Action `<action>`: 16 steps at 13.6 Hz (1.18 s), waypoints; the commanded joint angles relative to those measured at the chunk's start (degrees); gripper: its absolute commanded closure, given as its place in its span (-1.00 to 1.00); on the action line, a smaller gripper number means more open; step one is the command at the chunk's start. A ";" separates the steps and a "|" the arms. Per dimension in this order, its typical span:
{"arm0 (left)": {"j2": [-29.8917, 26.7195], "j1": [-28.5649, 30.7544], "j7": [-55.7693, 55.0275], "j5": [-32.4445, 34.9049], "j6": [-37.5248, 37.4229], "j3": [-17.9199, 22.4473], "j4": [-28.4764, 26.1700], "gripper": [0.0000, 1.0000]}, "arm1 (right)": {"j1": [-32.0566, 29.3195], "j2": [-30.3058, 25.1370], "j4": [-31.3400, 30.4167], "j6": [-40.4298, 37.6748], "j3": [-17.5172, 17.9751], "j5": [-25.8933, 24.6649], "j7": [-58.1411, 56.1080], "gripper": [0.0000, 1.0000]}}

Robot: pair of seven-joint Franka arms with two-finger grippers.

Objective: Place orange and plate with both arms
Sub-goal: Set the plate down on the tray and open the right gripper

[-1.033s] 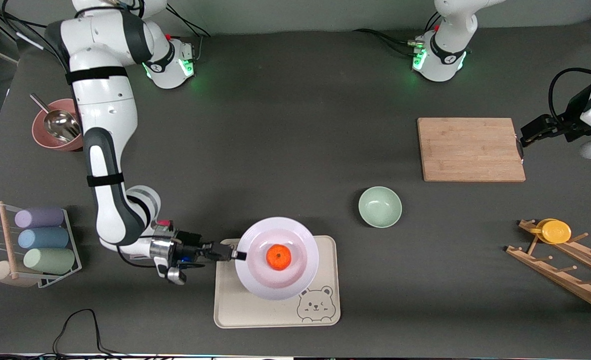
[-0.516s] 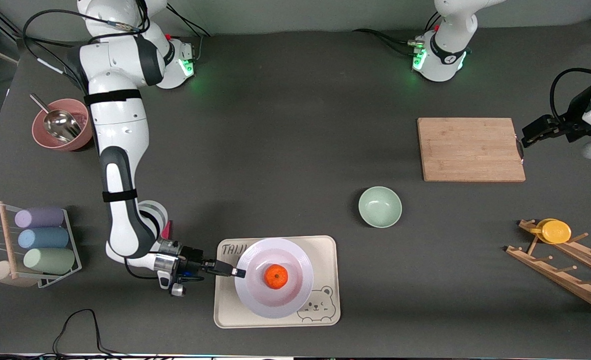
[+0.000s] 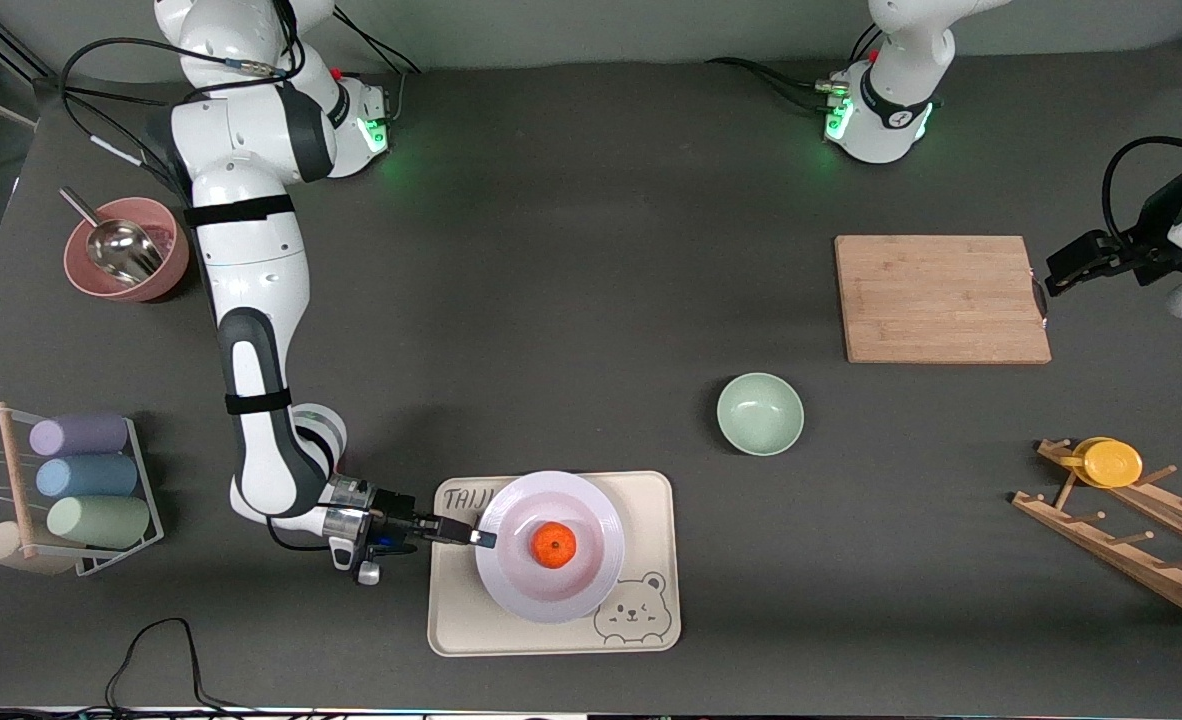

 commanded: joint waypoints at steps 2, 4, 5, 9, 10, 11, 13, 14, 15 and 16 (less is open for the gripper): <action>-0.88 -0.18 0.32 0.15 0.53 0.21 -0.67 -1.00 | 0.42 2.09 2.49 0.04 0.14 -0.49 1.55 1.00; -0.88 -0.18 0.32 0.15 0.53 0.21 -0.58 -1.00 | 0.42 2.09 2.49 0.04 0.23 -0.58 1.55 1.00; -0.88 -0.18 0.41 0.15 0.44 0.21 -0.67 -1.00 | 0.51 2.09 2.49 0.04 0.14 -0.66 1.64 1.00; -1.06 -0.44 0.32 0.15 -0.09 0.21 -0.58 -1.00 | 1.39 2.01 2.49 0.04 0.23 -0.31 2.43 0.90; -0.97 -0.44 0.32 0.15 0.09 0.21 -0.49 -1.00 | 1.47 2.01 2.49 0.04 0.23 -0.31 2.52 0.62; -0.97 -0.53 0.41 0.15 0.53 0.21 -0.40 -1.00 | 1.47 1.92 2.49 0.04 0.23 -0.31 2.52 0.34; -1.14 -0.88 0.58 0.59 0.53 -0.67 -0.14 -1.00 | 1.47 1.92 2.49 0.13 0.23 -0.31 2.61 0.02; -1.14 -0.88 0.50 1.03 0.62 -1.63 -0.05 -1.00 | 1.47 1.92 2.49 0.13 0.23 -0.31 2.61 -0.14; -1.06 -0.79 0.50 0.95 0.53 -1.64 0.21 -1.00 | 1.47 1.92 2.49 0.13 0.23 -0.31 2.61 -0.23; -1.06 -0.79 0.50 0.95 0.53 -1.55 0.21 -1.00 | 1.47 1.92 2.49 0.13 0.23 -0.31 2.61 -0.34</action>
